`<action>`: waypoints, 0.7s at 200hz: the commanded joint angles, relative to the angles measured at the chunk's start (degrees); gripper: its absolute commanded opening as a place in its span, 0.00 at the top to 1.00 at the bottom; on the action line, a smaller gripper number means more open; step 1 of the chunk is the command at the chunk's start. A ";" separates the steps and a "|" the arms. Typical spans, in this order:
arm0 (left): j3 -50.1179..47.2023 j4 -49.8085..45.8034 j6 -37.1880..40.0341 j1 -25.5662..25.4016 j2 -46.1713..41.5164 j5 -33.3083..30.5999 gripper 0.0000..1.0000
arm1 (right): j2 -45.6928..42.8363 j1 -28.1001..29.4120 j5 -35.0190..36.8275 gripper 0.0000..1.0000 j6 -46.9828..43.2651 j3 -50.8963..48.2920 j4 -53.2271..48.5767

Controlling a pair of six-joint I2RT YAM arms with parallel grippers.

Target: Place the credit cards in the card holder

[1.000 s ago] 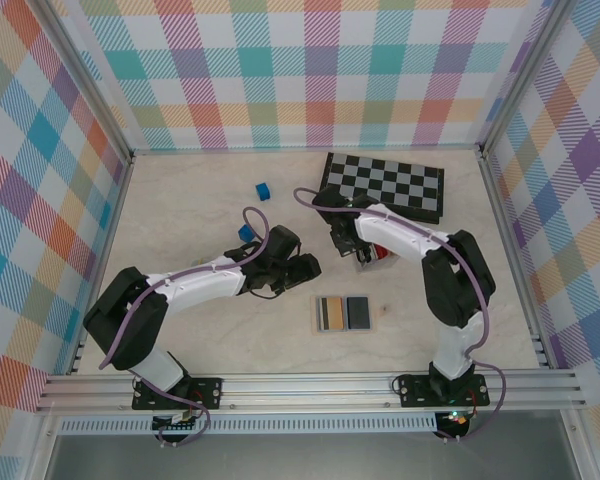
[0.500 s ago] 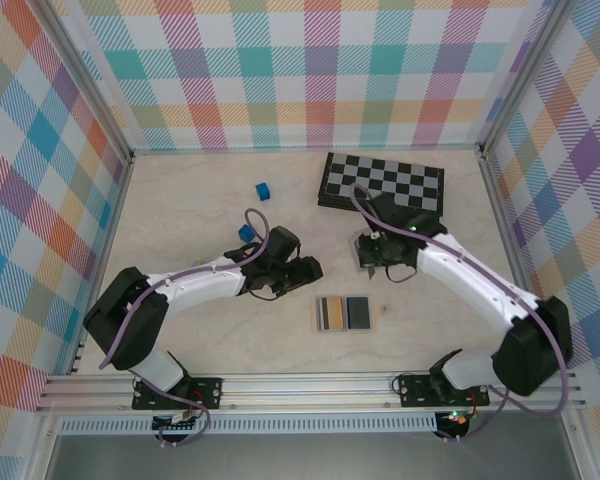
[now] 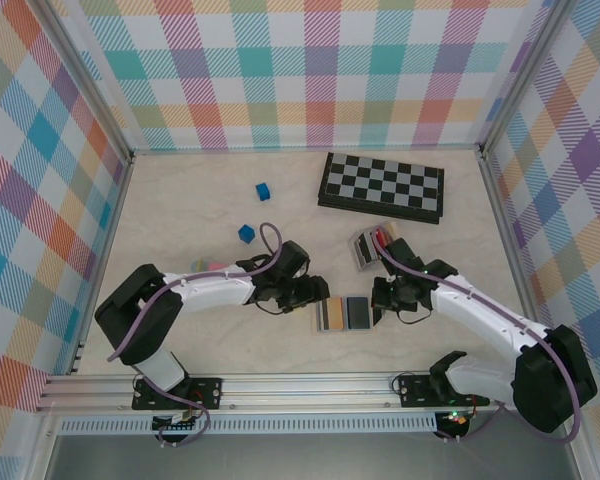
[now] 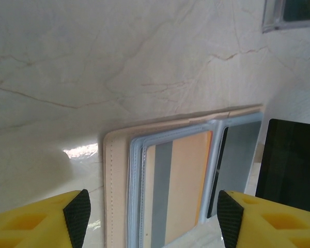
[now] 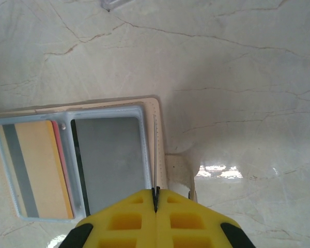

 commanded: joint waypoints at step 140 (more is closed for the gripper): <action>1.28 3.81 -0.85 -2.07 7.19 3.21 0.38 | -0.17 -0.03 -9.09 0.98 0.75 -0.88 9.20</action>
